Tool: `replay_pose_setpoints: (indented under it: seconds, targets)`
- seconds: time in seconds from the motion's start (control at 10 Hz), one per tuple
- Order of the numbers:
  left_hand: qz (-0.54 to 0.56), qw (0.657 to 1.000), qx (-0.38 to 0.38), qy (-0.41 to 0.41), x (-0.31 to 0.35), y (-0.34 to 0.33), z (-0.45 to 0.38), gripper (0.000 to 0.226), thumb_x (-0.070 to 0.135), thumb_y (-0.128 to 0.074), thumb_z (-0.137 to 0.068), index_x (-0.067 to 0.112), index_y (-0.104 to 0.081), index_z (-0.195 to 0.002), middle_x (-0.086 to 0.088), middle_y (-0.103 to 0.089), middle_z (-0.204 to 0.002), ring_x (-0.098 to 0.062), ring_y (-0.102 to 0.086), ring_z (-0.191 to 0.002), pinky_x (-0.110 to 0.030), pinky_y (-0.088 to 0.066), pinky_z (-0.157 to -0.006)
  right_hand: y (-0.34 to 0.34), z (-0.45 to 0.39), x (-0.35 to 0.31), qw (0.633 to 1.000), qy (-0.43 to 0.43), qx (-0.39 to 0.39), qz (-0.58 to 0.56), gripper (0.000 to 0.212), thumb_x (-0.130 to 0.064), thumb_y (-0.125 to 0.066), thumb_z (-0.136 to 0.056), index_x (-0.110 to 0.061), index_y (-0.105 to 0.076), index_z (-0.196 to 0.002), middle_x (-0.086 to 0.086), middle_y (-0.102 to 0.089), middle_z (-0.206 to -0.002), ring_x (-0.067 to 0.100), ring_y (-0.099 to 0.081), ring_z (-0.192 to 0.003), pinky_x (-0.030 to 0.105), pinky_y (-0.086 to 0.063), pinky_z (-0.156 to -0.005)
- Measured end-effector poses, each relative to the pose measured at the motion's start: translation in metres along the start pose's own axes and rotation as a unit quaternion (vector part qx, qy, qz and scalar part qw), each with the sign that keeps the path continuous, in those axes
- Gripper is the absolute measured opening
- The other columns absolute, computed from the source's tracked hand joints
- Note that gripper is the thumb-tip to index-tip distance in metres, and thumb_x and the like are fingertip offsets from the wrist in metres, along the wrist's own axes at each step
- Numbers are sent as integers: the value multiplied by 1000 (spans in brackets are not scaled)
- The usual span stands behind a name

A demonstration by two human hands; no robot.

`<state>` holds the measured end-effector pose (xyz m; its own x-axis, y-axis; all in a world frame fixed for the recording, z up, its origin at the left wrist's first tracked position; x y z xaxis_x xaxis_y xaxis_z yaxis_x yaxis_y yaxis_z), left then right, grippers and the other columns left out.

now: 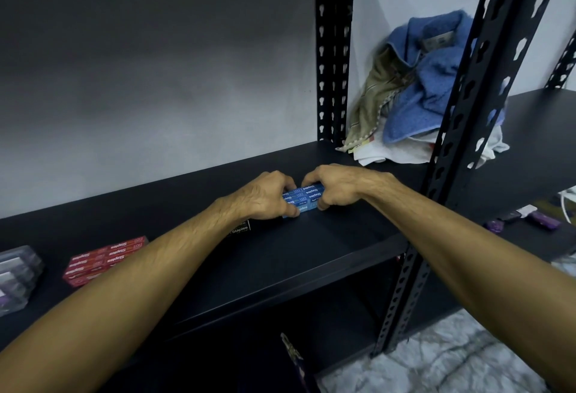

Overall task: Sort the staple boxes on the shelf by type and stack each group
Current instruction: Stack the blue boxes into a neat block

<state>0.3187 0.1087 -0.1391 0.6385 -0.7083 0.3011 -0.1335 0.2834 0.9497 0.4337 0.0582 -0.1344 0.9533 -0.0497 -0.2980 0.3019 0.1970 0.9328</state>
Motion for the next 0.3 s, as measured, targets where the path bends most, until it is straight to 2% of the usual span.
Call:
replay_pose_setpoints:
  seconds: [0.1, 0.2, 0.3]
  targets:
    - [-6, 1000, -3, -2, 3, 3, 5, 51, 46, -77, -76, 23, -63, -119, 5, -68, -100, -11, -64, -86, -33, -54, -79, 1, 5, -1, 1000, -12, 6, -6, 47, -17, -71, -79, -30, -59, -122, -3, -60, -102, 13, -57, -84, 29, -44, -65]
    - [-9, 1000, -10, 6, 0, 5, 7, 71, 54, -73, -78, 21, -51, -137, 2, -62, -116, -13, -60, -97, -29, -49, -84, -1, 3, 2, 1000, -24, 14, 0, 65, -22, -74, -78, -26, -49, -138, -4, -53, -115, 15, -56, -95, 26, -43, -68]
    - [-24, 999, 38, -5, 0, 23, 21, 83, 61, -67, -80, 22, -39, -147, -4, -51, -135, -18, -54, -119, -33, -47, -97, 5, 14, 6, 998, -40, 35, 20, 89, -36, -76, -77, -24, -30, -152, 0, -42, -137, 21, -50, -118, 32, -46, -91]
Point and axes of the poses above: each hand's wrist, its own z-axis away from the middle knuckle, its own y-axis out of the back of the hand, x = y × z, the point moved 7 cm from there along -z, towards the middle knuckle
